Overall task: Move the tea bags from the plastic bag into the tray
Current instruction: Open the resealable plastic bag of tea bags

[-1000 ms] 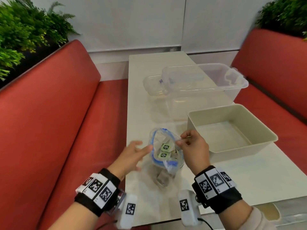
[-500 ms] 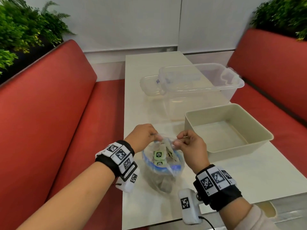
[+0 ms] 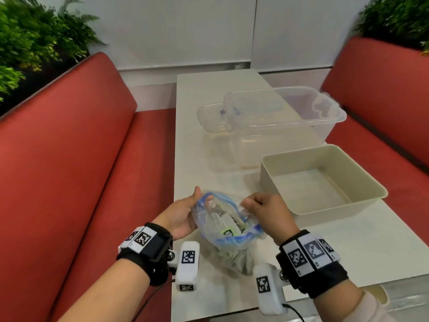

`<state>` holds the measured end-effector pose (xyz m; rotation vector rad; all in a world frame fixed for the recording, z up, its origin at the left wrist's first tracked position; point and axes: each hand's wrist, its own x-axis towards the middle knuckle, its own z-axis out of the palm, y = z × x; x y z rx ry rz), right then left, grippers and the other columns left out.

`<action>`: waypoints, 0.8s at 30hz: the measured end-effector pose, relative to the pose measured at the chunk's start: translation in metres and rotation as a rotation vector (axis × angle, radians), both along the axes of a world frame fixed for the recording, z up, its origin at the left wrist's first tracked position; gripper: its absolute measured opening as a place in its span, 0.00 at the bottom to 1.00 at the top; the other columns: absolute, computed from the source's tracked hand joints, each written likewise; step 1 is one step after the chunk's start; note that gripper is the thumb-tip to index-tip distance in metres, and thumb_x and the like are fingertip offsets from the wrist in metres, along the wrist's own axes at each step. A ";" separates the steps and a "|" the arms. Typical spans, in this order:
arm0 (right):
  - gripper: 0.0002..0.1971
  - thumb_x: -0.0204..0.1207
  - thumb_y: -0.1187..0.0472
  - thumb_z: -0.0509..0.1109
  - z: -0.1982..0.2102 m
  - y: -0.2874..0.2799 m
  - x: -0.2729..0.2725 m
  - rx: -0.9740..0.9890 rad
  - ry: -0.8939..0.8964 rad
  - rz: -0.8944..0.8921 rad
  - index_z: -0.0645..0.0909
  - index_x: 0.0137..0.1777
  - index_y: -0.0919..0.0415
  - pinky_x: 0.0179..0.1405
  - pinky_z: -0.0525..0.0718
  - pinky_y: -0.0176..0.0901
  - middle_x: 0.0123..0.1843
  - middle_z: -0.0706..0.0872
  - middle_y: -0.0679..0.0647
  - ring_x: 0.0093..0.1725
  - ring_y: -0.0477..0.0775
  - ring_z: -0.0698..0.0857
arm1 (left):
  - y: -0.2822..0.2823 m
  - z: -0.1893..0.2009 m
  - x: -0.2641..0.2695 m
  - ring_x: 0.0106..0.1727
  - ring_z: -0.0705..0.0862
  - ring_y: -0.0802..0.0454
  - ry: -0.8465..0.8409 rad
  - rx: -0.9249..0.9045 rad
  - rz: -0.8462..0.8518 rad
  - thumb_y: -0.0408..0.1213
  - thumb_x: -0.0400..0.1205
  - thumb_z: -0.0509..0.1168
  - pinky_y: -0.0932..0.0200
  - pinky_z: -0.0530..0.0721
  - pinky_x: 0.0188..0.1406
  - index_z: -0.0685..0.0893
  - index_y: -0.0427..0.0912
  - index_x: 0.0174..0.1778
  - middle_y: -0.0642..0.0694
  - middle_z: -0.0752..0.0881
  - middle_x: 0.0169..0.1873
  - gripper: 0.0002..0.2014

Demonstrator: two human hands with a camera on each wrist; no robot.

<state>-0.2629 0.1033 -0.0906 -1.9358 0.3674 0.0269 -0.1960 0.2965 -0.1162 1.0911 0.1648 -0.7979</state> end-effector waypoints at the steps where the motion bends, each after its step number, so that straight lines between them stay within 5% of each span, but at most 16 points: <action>1: 0.11 0.79 0.66 0.66 -0.003 0.001 0.001 0.123 0.008 -0.031 0.83 0.34 0.61 0.22 0.78 0.35 0.26 0.84 0.50 0.24 0.46 0.79 | 0.001 -0.005 -0.002 0.47 0.89 0.46 -0.008 0.014 0.006 0.52 0.84 0.50 0.54 0.86 0.52 0.83 0.34 0.57 0.38 0.90 0.46 0.26; 4: 0.13 0.81 0.68 0.62 -0.012 0.006 0.004 0.542 0.047 -0.109 0.77 0.34 0.61 0.23 0.77 0.35 0.25 0.80 0.50 0.24 0.47 0.77 | 0.005 -0.018 -0.009 0.57 0.85 0.45 0.000 -0.009 0.061 0.51 0.84 0.52 0.49 0.79 0.64 0.79 0.38 0.67 0.38 0.86 0.58 0.25; 8: 0.14 0.76 0.63 0.62 -0.025 0.003 0.004 1.140 0.072 -0.068 0.71 0.28 0.59 0.28 0.82 0.40 0.26 0.76 0.55 0.25 0.51 0.78 | 0.006 -0.034 -0.010 0.42 0.89 0.51 0.024 -0.066 0.254 0.38 0.85 0.56 0.57 0.87 0.49 0.82 0.44 0.62 0.44 0.90 0.46 0.14; 11: 0.11 0.75 0.63 0.64 -0.029 0.004 0.006 1.053 0.079 -0.121 0.72 0.32 0.59 0.33 0.79 0.41 0.32 0.75 0.57 0.30 0.52 0.77 | 0.006 -0.039 -0.011 0.41 0.90 0.52 0.024 -0.150 0.373 0.32 0.86 0.54 0.58 0.87 0.45 0.82 0.48 0.59 0.44 0.91 0.44 0.14; 16: 0.13 0.76 0.51 0.70 -0.024 0.004 0.000 0.432 0.201 -0.173 0.75 0.46 0.60 0.36 0.72 0.42 0.38 0.77 0.52 0.35 0.52 0.75 | 0.006 -0.039 -0.014 0.38 0.90 0.56 0.015 -0.239 0.487 0.31 0.86 0.52 0.64 0.88 0.37 0.78 0.49 0.57 0.48 0.92 0.39 0.13; 19: 0.12 0.79 0.53 0.67 -0.025 0.005 -0.002 0.594 0.238 -0.115 0.76 0.42 0.63 0.27 0.73 0.39 0.33 0.77 0.55 0.26 0.51 0.73 | 0.006 -0.044 -0.014 0.38 0.90 0.57 0.003 -0.236 0.529 0.30 0.86 0.51 0.63 0.88 0.38 0.78 0.48 0.55 0.48 0.92 0.38 0.13; 24: 0.11 0.84 0.60 0.59 -0.033 0.009 0.003 0.993 0.122 -0.319 0.78 0.42 0.61 0.32 0.81 0.35 0.33 0.82 0.54 0.32 0.48 0.78 | 0.006 -0.051 -0.017 0.41 0.91 0.53 0.050 -0.302 0.618 0.32 0.86 0.52 0.62 0.89 0.39 0.78 0.42 0.63 0.43 0.91 0.44 0.13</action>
